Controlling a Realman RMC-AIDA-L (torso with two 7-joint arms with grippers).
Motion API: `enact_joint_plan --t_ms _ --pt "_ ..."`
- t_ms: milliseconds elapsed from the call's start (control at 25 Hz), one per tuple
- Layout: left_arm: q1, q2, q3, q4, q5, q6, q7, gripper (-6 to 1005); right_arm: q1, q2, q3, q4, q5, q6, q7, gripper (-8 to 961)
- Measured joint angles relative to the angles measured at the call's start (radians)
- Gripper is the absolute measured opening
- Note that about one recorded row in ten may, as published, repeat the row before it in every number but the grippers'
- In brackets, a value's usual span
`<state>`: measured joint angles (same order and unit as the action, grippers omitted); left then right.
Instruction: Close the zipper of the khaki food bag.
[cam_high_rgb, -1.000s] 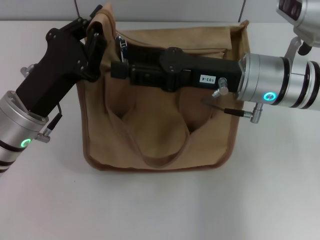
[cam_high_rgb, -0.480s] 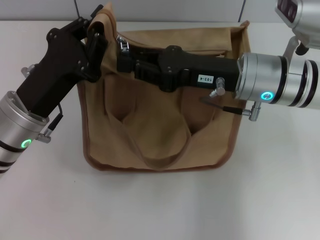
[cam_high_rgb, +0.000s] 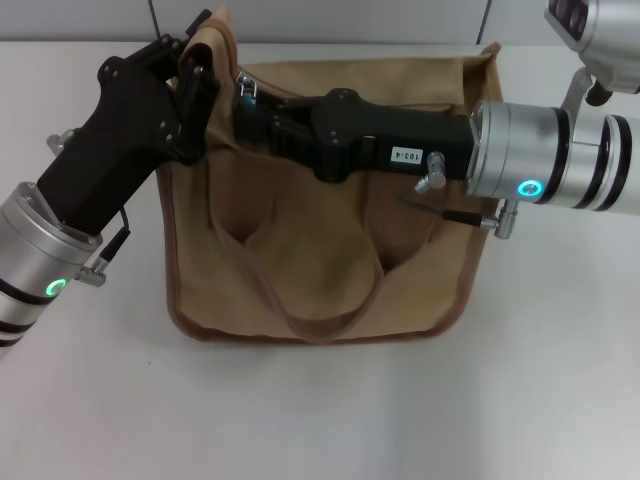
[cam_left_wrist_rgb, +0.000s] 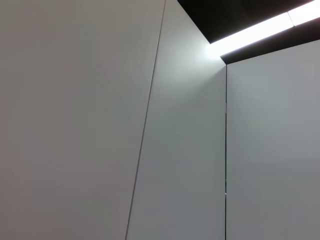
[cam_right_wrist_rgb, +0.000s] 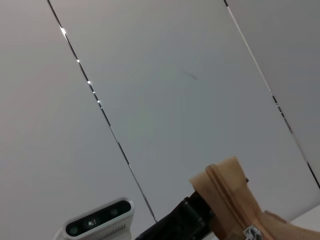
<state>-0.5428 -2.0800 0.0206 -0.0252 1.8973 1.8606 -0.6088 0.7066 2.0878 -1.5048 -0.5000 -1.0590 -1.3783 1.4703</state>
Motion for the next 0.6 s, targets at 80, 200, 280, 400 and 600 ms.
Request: enact_joint_plan --t_ms 80,200,280,400,600 --pt "0.004 0.000 -0.001 0.001 -0.003 -0.001 0.001 24 -0.016 0.000 0.001 0.000 0.000 -0.015 -0.030 10" --pt "0.013 0.000 -0.010 0.006 -0.005 -0.002 0.002 24 -0.034 0.000 0.006 0.001 0.001 -0.022 -0.046 5" --pt "0.026 0.002 -0.031 0.008 -0.005 -0.002 0.002 25 -0.058 -0.003 0.011 0.001 0.004 -0.023 -0.047 6" --pt "0.052 0.004 -0.074 0.011 -0.005 -0.005 0.003 26 -0.070 -0.005 0.024 0.001 0.004 -0.023 -0.046 7" --pt "0.081 0.007 -0.112 0.028 -0.005 -0.014 0.003 25 -0.097 -0.007 0.062 0.002 -0.002 -0.024 -0.042 8"
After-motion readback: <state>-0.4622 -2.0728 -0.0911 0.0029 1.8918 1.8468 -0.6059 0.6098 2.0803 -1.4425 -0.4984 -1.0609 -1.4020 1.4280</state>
